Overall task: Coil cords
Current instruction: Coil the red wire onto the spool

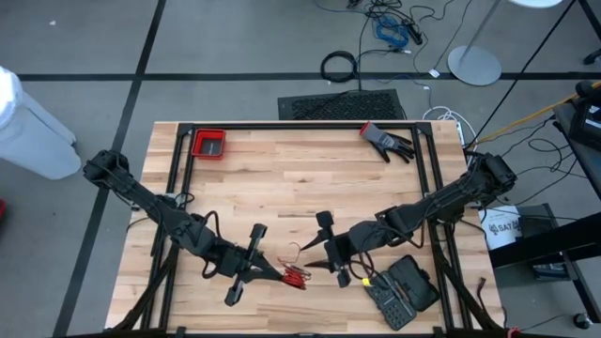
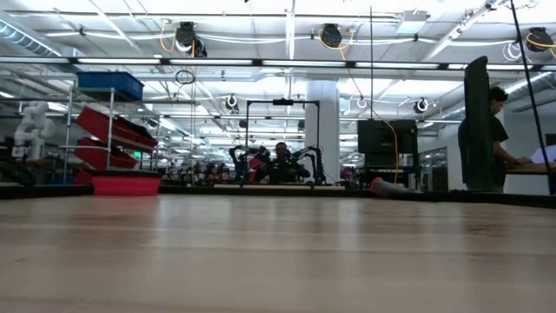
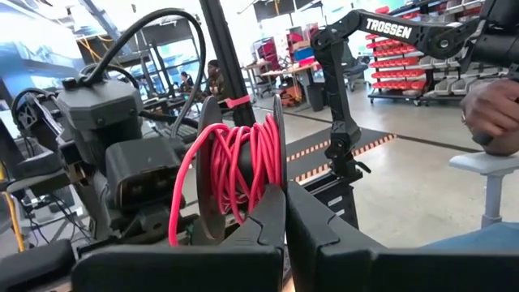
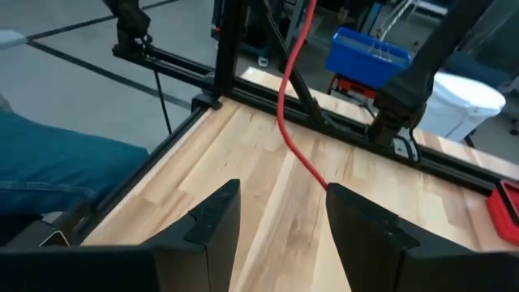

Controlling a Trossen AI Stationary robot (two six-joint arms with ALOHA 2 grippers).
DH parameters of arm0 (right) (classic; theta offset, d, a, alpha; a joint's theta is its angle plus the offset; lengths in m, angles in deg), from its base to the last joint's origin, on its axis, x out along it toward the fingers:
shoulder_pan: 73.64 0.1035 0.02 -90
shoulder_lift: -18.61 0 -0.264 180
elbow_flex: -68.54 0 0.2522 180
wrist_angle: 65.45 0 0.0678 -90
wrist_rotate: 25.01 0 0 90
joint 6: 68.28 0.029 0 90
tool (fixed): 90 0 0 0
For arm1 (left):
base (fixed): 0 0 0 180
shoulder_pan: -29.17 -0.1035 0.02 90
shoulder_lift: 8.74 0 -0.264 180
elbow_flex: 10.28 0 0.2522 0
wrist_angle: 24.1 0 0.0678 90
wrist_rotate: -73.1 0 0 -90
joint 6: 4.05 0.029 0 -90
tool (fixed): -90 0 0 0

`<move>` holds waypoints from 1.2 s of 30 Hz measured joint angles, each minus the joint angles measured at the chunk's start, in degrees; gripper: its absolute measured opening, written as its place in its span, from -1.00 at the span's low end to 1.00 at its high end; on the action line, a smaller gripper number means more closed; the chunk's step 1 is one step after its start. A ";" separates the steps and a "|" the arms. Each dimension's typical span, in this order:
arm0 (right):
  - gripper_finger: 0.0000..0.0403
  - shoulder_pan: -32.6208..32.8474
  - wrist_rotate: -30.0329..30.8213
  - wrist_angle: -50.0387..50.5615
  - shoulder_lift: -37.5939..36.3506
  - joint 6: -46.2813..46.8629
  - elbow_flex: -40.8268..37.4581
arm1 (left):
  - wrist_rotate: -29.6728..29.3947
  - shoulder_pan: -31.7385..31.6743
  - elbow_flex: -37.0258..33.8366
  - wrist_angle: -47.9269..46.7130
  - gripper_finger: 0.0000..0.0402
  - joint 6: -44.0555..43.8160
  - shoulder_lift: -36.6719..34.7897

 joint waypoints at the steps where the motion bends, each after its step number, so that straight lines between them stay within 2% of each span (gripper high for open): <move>1: -0.15 0.00 -0.04 -0.33 0.00 -0.33 0.01 | -0.02 0.00 0.00 0.02 -0.99 0.00 0.00; 10: -0.16 -0.02 -0.06 -2.01 -0.01 -1.52 0.02 | -0.07 0.00 0.00 0.00 -0.99 -0.02 0.02; 23: -0.37 -0.43 -0.11 -2.54 0.05 -2.33 0.00 | -0.07 0.00 0.00 0.00 -0.99 -0.02 0.02; 30: -0.38 -1.47 -0.45 -6.79 3.29 -3.05 0.00 | -0.09 0.00 0.00 0.04 -0.99 0.00 0.02; 36: -0.49 -1.81 -0.52 -7.38 3.88 -3.80 0.00 | -0.11 0.00 0.00 0.20 -0.99 0.00 0.04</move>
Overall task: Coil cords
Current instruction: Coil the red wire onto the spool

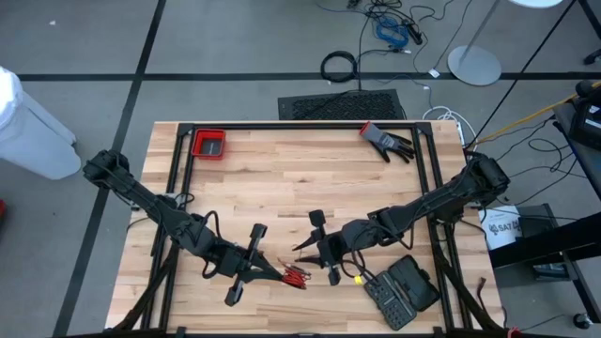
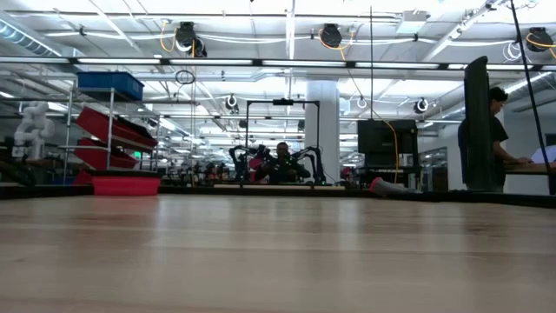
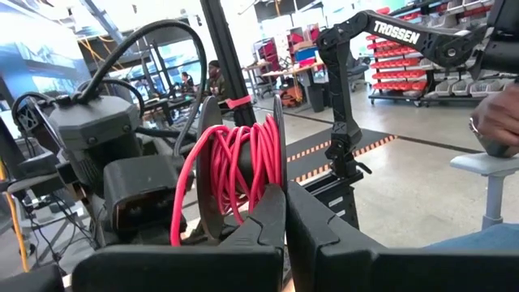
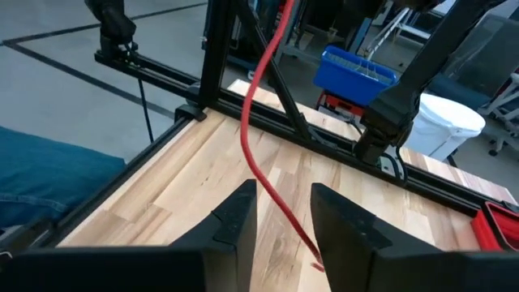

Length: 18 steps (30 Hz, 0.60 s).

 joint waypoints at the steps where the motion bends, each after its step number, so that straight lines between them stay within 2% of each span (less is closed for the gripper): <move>1: -0.51 0.00 0.00 0.13 -0.17 -0.03 0.00 | 0.00 0.00 0.00 -0.02 -0.99 0.00 0.00; 11: -0.59 0.17 -2.44 0.67 -0.82 1.57 0.00 | 0.00 0.00 0.00 -0.04 -0.99 0.00 0.00; 18: -0.49 0.20 -4.33 1.66 -0.82 1.67 0.00 | -0.01 0.00 0.00 -0.11 -0.99 0.00 0.00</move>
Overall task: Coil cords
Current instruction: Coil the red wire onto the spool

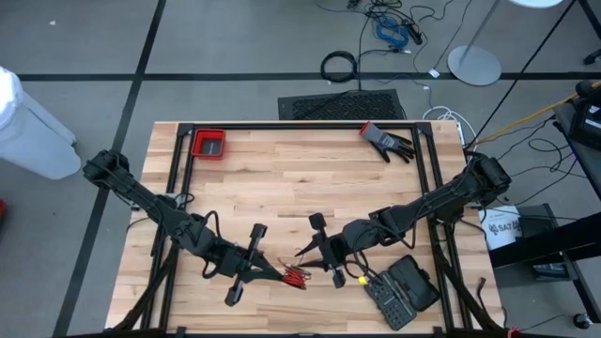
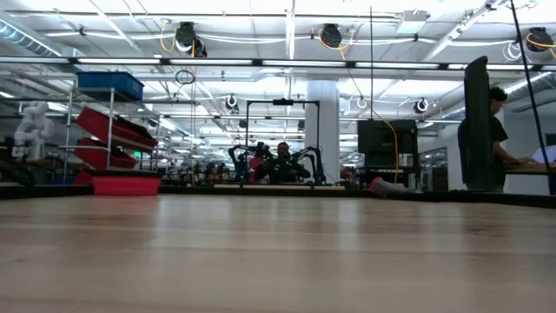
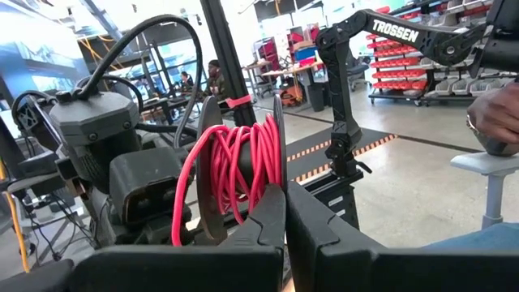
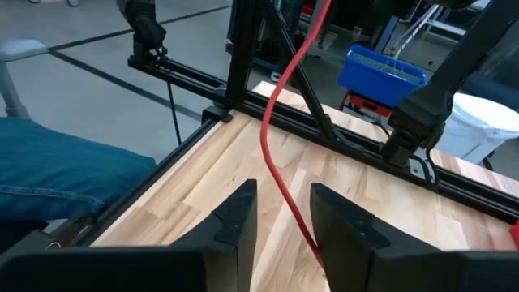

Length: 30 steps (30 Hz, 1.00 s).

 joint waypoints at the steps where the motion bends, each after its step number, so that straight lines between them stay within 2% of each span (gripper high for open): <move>1: -0.48 0.00 0.00 0.07 0.00 0.00 0.00 | 0.01 0.00 0.00 0.00 -0.99 0.00 0.00; 12: -0.58 0.00 -2.84 0.58 0.00 0.92 0.00 | -0.01 0.00 0.00 -0.01 -0.99 0.00 0.00; 23: -0.58 -0.09 -2.93 0.70 0.00 1.94 0.00 | -0.01 0.00 0.00 -0.07 -0.99 0.00 0.00; 30: -0.65 -0.15 -2.66 2.96 -0.88 1.90 0.00 | -0.01 0.00 0.00 -0.07 -0.99 0.00 0.00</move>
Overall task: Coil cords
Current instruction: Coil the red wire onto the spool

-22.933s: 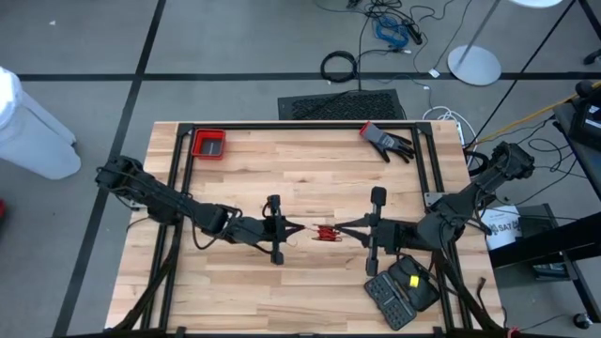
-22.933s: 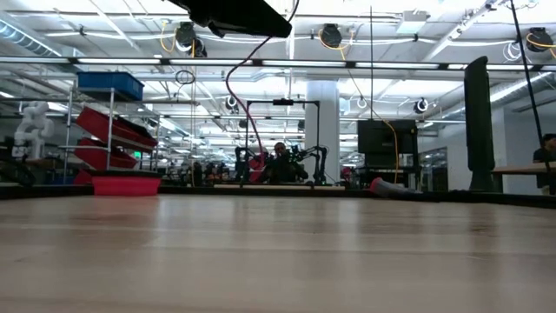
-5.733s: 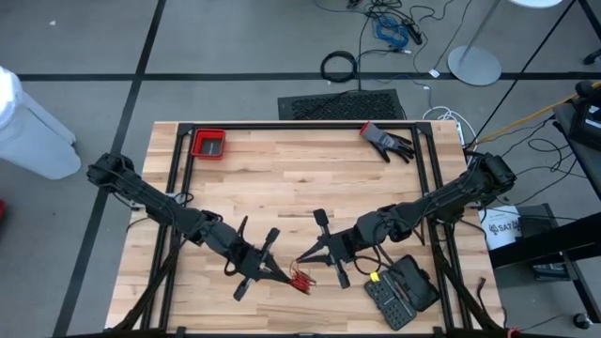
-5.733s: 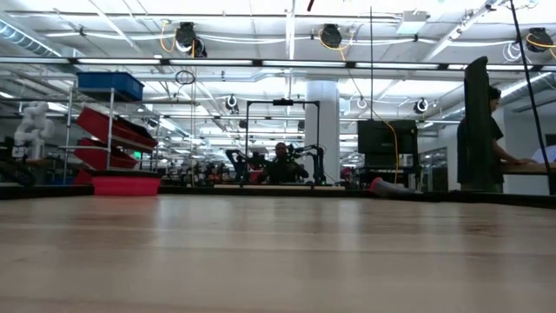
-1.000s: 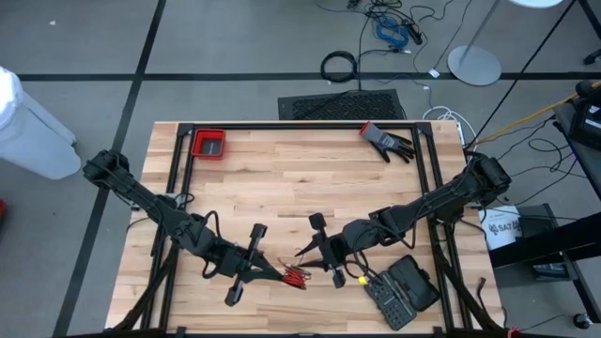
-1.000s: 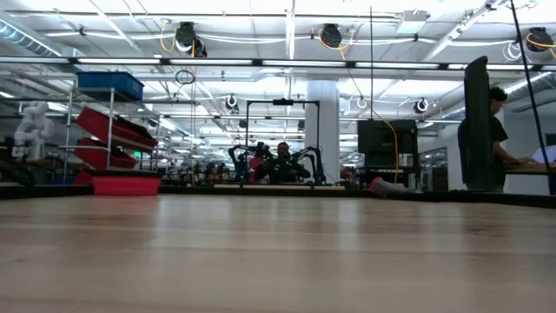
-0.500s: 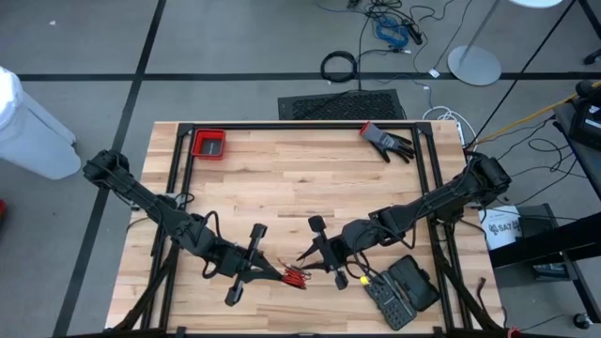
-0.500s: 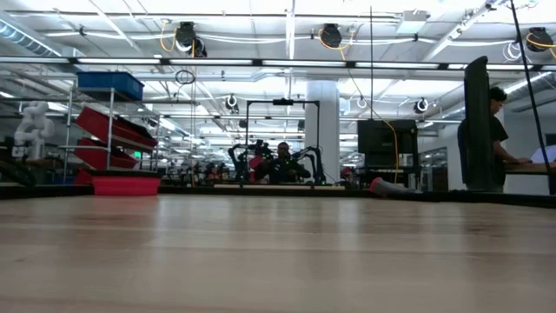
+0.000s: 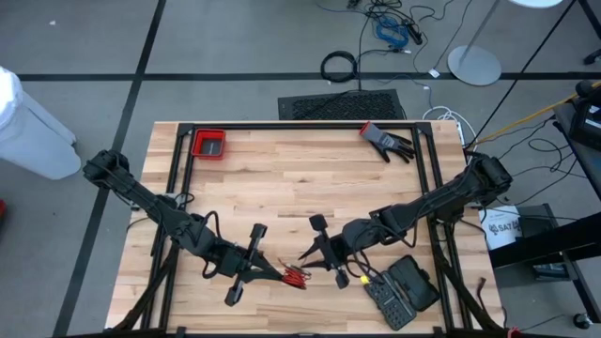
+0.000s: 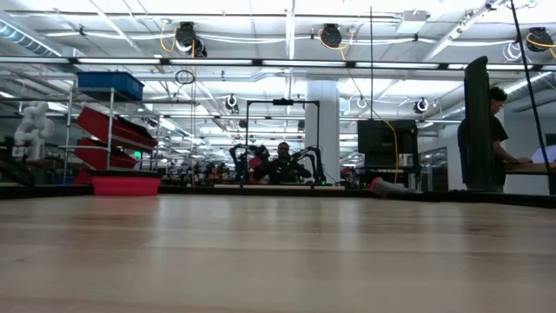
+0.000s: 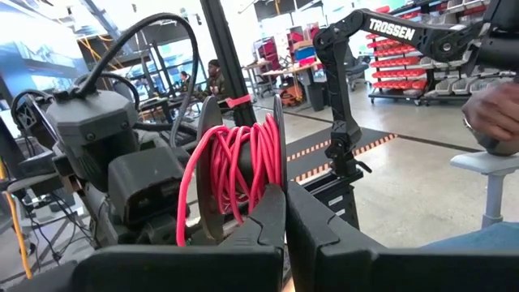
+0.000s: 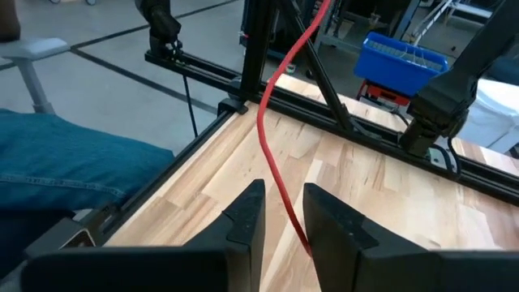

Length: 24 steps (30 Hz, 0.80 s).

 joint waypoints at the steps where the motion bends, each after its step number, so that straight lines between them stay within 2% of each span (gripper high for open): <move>1: -0.65 0.00 0.02 0.79 -0.49 0.04 0.00 | 0.00 -0.02 0.00 -0.02 -0.99 0.00 0.00; 10: -0.70 0.00 0.00 2.29 -1.37 0.48 0.00 | -1.05 -0.07 -0.02 -0.85 -0.99 0.00 0.00; 17: -0.96 0.00 0.00 3.95 -1.37 0.47 0.00 | -1.07 -0.07 -0.02 -0.87 -0.99 0.00 0.00; 19: -0.98 0.00 0.00 3.96 -1.37 0.46 0.00 | -1.41 -0.07 -0.02 -0.81 -0.99 0.13 0.00; 24: -0.99 0.00 0.15 4.60 -1.37 0.49 0.00 | -8.26 0.00 -0.02 -0.96 -0.99 1.44 0.00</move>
